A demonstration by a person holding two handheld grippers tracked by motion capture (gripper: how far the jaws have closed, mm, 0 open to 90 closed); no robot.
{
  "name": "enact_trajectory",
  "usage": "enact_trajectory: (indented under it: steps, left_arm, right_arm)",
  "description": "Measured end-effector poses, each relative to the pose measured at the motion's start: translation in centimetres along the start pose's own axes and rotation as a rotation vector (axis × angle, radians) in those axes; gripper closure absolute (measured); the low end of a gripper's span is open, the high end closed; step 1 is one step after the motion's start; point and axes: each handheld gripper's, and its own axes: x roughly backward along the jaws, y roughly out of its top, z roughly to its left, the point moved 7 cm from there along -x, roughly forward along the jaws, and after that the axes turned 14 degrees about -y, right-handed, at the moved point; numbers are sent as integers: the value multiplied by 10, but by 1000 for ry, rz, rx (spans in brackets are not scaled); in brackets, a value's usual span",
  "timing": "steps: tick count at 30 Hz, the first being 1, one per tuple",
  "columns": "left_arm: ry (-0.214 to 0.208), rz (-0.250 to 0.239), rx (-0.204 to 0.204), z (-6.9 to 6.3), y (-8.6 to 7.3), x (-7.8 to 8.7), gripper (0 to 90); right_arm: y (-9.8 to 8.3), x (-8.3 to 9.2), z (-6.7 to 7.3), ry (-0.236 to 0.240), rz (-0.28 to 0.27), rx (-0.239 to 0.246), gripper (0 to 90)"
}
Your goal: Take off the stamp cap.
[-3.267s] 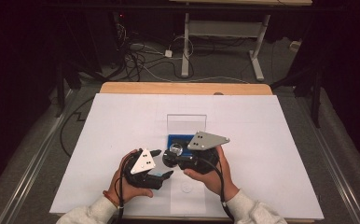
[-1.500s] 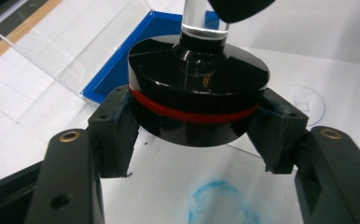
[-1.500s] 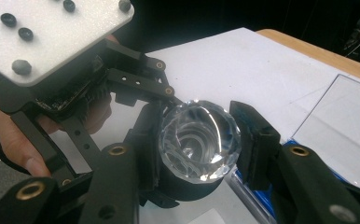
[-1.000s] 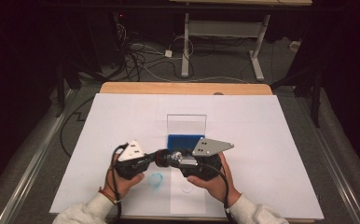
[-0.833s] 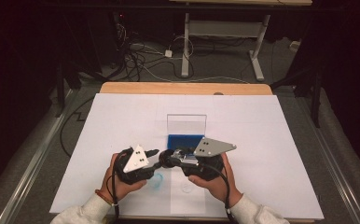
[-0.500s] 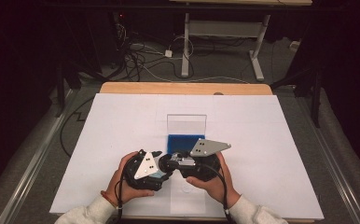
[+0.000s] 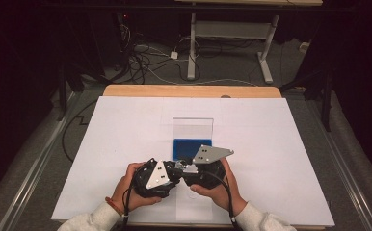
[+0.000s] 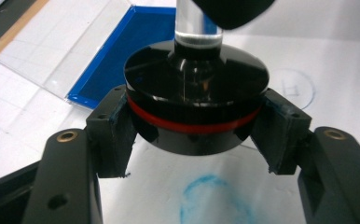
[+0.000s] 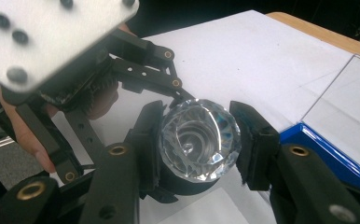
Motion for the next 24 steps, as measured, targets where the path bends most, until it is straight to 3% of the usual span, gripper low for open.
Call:
enact_trajectory:
  steps: [6, 20, 24]
  left_arm:
    - [-25, 16, 20, 0, -1, -1, 365]
    - [-136, -18, 66, -1, -3, -1, 368]
    - [-144, -17, 69, -2, -5, -3, 367]
  right_arm:
    - [-1, -1, 1, 3, -1, -8, 575]
    - [-4, 1, 4, -4, -27, -8, 577]
    - [-6, 2, 7, -14, -29, -3, 577]
